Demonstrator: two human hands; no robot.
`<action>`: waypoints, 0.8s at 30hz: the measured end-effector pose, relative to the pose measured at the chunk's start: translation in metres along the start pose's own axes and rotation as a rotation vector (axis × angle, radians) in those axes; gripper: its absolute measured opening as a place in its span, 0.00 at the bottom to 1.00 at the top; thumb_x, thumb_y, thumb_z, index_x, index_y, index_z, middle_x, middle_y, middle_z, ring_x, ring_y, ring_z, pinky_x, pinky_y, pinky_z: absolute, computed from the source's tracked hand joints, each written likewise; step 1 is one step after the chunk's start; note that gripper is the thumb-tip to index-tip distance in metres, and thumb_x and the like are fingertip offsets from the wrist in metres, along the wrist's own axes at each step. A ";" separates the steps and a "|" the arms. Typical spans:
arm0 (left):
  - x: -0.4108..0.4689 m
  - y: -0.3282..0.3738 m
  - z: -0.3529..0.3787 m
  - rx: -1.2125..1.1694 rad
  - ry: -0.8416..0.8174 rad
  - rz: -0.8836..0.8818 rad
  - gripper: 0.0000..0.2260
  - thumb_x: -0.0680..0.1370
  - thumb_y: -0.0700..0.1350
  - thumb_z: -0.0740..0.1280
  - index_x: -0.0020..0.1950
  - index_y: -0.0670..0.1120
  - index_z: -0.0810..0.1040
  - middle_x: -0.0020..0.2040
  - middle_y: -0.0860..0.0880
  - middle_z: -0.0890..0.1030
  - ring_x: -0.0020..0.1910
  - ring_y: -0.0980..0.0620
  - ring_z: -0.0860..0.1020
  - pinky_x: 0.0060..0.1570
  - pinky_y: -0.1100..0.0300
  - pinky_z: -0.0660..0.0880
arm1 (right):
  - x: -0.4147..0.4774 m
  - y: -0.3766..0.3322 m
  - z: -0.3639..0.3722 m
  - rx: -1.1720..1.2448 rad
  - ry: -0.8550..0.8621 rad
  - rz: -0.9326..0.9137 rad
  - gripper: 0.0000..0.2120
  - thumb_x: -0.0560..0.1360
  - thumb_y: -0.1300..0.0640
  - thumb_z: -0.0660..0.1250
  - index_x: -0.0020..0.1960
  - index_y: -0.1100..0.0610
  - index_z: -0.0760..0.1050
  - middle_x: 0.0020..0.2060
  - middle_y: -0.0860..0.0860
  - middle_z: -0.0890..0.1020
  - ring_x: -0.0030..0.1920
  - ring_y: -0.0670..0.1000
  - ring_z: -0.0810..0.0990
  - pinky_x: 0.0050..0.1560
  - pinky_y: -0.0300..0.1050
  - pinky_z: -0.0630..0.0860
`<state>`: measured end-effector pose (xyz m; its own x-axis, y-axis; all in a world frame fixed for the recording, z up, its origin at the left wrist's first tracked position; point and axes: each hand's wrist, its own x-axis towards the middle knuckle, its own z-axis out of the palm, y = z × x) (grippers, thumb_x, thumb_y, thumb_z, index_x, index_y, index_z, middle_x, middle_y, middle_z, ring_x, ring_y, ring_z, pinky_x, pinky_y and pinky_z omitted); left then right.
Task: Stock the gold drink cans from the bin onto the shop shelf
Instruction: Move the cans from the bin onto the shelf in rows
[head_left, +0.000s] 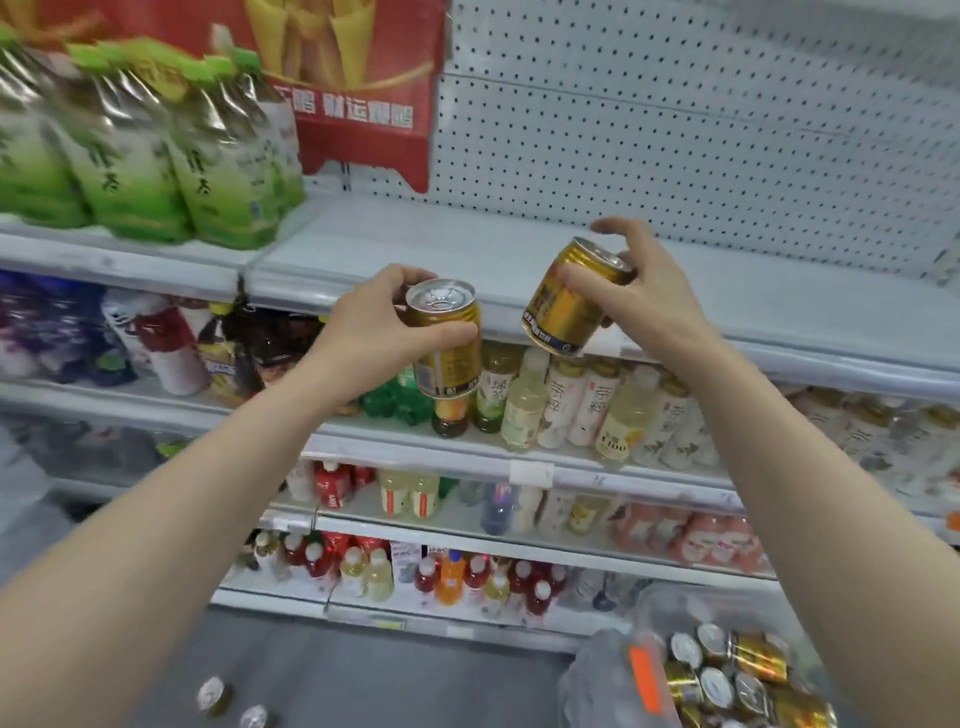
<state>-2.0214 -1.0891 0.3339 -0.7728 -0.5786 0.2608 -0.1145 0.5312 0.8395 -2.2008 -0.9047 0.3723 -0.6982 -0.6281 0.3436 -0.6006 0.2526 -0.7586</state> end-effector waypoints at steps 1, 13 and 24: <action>0.004 -0.007 -0.015 0.003 0.012 -0.001 0.30 0.63 0.60 0.77 0.62 0.55 0.73 0.54 0.59 0.80 0.51 0.62 0.78 0.49 0.64 0.75 | 0.010 -0.010 0.014 -0.004 -0.010 -0.004 0.24 0.72 0.43 0.70 0.65 0.42 0.68 0.54 0.48 0.77 0.48 0.46 0.79 0.40 0.39 0.75; 0.078 -0.075 -0.127 0.064 0.128 -0.033 0.29 0.62 0.60 0.77 0.59 0.54 0.74 0.54 0.57 0.81 0.52 0.57 0.80 0.56 0.53 0.77 | 0.125 -0.070 0.138 -0.074 -0.124 -0.050 0.22 0.70 0.50 0.72 0.63 0.46 0.74 0.48 0.44 0.77 0.46 0.44 0.77 0.39 0.37 0.74; 0.166 -0.092 -0.130 0.129 0.163 -0.085 0.30 0.63 0.59 0.77 0.62 0.53 0.74 0.56 0.56 0.81 0.52 0.57 0.79 0.54 0.59 0.75 | 0.250 -0.049 0.196 -0.182 -0.314 -0.095 0.26 0.69 0.53 0.72 0.66 0.47 0.74 0.62 0.49 0.76 0.60 0.50 0.76 0.55 0.44 0.77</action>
<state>-2.0582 -1.3147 0.3615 -0.6469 -0.7116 0.2741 -0.2616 0.5447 0.7968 -2.2693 -1.2182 0.3868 -0.4997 -0.8429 0.1997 -0.7357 0.2914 -0.6114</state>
